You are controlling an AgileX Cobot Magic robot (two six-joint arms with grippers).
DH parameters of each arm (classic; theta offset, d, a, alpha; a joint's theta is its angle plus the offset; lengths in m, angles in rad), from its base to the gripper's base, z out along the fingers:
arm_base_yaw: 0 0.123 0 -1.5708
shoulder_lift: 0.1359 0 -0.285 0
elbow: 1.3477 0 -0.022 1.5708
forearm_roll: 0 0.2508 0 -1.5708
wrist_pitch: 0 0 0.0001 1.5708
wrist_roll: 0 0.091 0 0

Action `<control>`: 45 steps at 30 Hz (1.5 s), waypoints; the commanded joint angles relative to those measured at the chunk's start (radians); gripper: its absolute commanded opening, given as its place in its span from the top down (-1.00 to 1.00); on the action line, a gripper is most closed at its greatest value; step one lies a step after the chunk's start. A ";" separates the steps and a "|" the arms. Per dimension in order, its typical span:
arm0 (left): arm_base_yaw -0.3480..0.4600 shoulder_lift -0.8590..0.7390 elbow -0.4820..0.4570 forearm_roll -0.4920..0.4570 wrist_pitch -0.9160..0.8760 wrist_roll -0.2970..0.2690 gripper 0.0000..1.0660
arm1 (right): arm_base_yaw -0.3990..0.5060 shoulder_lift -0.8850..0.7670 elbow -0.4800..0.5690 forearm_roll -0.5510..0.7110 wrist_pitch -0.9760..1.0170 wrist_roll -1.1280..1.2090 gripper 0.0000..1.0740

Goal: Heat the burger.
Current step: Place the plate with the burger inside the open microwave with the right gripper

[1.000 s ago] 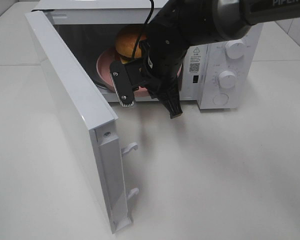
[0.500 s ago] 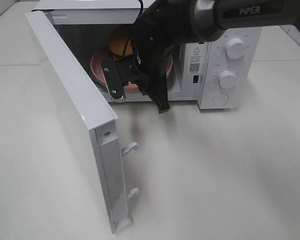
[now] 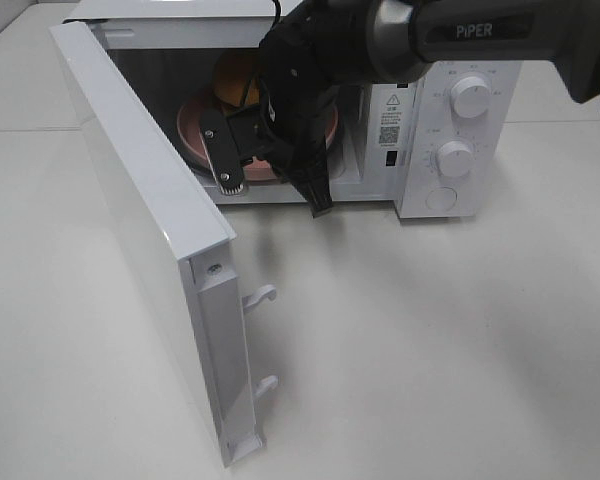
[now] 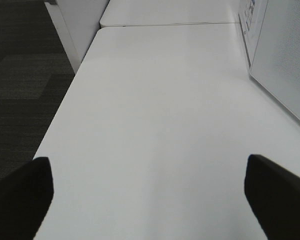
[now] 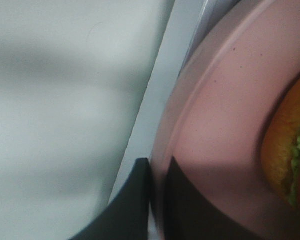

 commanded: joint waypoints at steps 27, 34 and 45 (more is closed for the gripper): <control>-0.006 -0.006 0.002 0.004 -0.009 -0.004 -0.83 | -0.013 0.105 -0.162 0.094 -0.048 -0.103 1.00; -0.006 -0.006 0.002 0.004 -0.009 -0.004 -0.83 | -0.023 0.128 -0.204 0.101 -0.040 -0.091 1.00; -0.006 -0.006 0.002 0.004 -0.009 -0.004 -0.83 | -0.045 0.130 -0.204 0.087 -0.042 -0.042 1.00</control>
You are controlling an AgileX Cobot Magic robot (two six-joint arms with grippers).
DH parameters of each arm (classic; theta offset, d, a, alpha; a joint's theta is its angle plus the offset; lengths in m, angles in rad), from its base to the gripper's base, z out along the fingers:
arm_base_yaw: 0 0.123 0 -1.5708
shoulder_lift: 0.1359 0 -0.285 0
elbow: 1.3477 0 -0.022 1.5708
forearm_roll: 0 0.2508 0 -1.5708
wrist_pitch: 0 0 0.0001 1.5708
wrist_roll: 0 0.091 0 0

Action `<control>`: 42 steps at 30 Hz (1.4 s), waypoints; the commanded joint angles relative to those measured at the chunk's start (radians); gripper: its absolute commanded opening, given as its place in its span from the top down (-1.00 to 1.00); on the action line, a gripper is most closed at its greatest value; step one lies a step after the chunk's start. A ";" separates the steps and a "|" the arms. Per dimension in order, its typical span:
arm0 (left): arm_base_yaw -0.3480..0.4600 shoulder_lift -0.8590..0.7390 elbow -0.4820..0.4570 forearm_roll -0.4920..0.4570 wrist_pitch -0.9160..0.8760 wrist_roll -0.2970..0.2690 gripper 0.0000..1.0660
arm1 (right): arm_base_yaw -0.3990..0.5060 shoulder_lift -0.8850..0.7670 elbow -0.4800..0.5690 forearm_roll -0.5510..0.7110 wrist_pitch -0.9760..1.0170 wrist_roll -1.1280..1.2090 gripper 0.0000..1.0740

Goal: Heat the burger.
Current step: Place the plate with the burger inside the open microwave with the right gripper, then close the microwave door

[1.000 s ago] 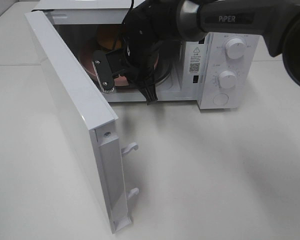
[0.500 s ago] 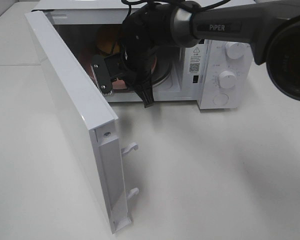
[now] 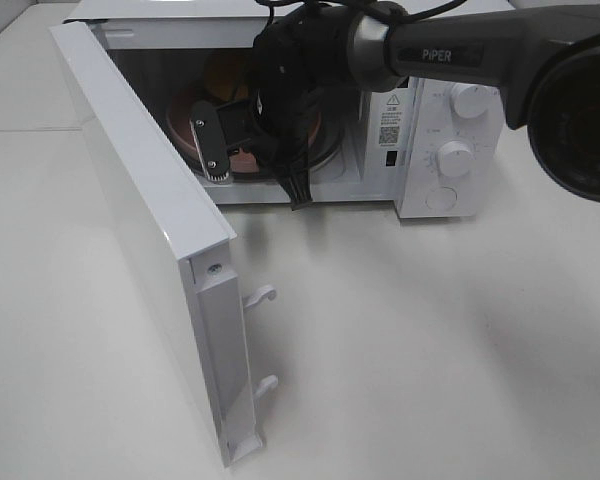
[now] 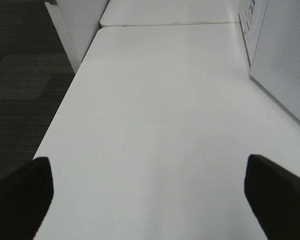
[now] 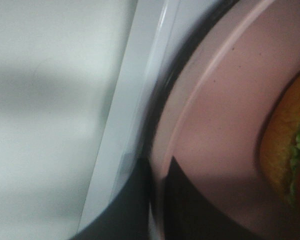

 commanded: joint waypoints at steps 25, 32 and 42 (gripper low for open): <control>-0.006 -0.006 0.002 0.004 -0.009 -0.004 -0.83 | -0.010 -0.013 -0.014 -0.002 -0.005 0.053 -0.33; -0.006 -0.006 0.002 0.004 -0.009 -0.004 -0.83 | -0.010 -0.018 -0.042 0.000 0.073 0.025 -0.33; -0.006 -0.006 0.002 0.004 -0.009 -0.004 -0.83 | -0.010 -0.028 -0.053 0.032 0.126 0.019 -0.33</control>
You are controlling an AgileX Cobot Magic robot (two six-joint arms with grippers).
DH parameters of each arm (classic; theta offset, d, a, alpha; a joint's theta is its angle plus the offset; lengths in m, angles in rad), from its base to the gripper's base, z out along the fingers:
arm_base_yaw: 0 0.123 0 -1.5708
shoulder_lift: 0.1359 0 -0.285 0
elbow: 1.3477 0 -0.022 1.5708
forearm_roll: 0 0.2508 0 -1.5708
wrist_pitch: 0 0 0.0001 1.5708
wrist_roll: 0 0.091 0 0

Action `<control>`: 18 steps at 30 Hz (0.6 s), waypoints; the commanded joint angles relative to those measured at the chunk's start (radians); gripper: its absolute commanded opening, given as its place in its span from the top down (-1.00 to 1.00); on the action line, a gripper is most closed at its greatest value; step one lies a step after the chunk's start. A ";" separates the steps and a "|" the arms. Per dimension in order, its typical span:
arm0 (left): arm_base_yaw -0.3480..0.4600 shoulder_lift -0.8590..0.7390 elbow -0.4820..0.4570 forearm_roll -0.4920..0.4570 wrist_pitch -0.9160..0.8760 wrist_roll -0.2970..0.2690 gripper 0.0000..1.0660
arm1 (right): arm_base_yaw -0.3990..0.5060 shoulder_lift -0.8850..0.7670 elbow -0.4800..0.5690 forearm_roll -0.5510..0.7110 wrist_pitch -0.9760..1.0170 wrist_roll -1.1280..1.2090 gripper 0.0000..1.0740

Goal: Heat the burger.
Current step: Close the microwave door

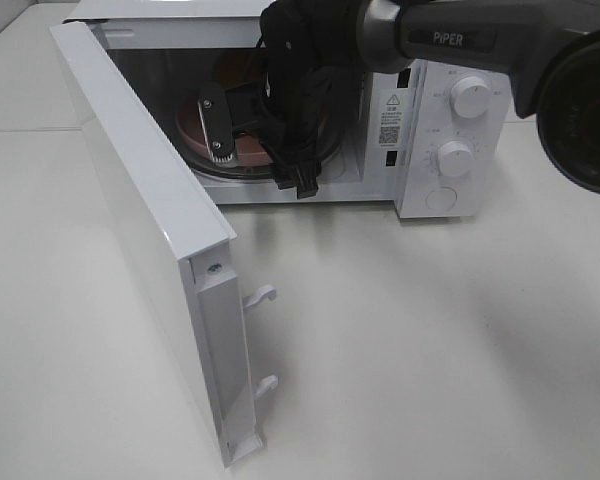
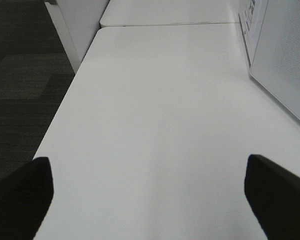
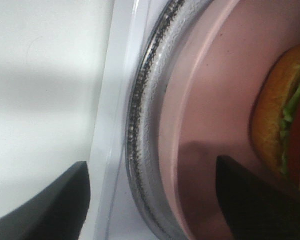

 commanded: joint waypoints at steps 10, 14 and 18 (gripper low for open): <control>-0.006 -0.006 0.002 0.004 -0.009 -0.004 -0.83 | 0.001 -0.050 -0.008 0.037 0.129 -0.008 -0.33; -0.006 -0.006 0.002 0.004 -0.009 -0.004 -0.83 | 0.001 -0.053 -0.008 0.050 0.165 -0.009 -0.33; -0.006 -0.006 0.002 0.004 -0.009 -0.004 -0.83 | 0.001 -0.053 -0.008 0.057 0.217 -0.009 -0.33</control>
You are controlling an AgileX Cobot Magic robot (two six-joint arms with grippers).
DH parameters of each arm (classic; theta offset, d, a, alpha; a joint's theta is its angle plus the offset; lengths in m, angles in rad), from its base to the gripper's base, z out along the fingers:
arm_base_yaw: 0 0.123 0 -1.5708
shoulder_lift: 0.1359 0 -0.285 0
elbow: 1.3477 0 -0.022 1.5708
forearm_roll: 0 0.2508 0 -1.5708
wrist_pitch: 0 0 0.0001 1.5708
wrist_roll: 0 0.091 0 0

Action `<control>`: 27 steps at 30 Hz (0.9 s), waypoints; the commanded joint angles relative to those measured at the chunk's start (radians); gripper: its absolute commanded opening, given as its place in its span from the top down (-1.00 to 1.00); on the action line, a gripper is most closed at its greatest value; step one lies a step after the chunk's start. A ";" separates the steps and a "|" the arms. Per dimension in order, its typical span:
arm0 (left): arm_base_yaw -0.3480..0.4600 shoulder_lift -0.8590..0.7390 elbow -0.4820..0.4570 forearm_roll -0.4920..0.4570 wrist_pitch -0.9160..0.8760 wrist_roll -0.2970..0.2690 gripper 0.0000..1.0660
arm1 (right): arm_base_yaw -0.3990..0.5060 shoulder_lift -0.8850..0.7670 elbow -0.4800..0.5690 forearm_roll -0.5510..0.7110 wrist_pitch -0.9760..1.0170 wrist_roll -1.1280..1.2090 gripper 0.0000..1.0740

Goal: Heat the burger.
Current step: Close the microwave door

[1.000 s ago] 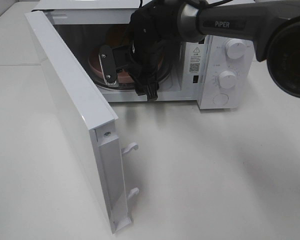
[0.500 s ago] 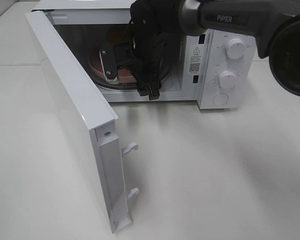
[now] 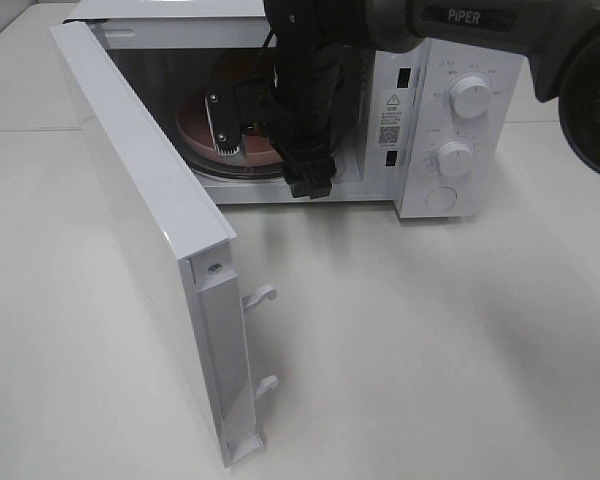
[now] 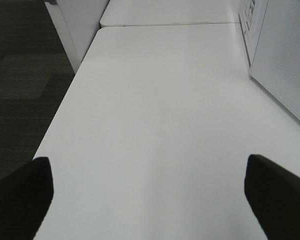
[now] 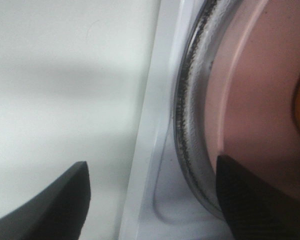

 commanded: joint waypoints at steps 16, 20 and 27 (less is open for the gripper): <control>-0.006 -0.006 0.002 0.004 -0.009 -0.004 -0.83 | 0.001 -0.038 -0.004 0.064 0.128 -0.005 -0.33; -0.006 -0.006 0.002 0.004 -0.009 -0.004 -0.83 | 0.001 -0.038 -0.004 0.086 0.155 -0.006 -0.33; -0.006 -0.006 0.002 0.004 -0.009 -0.004 -0.83 | 0.001 -0.056 -0.004 0.103 0.197 -0.010 -0.33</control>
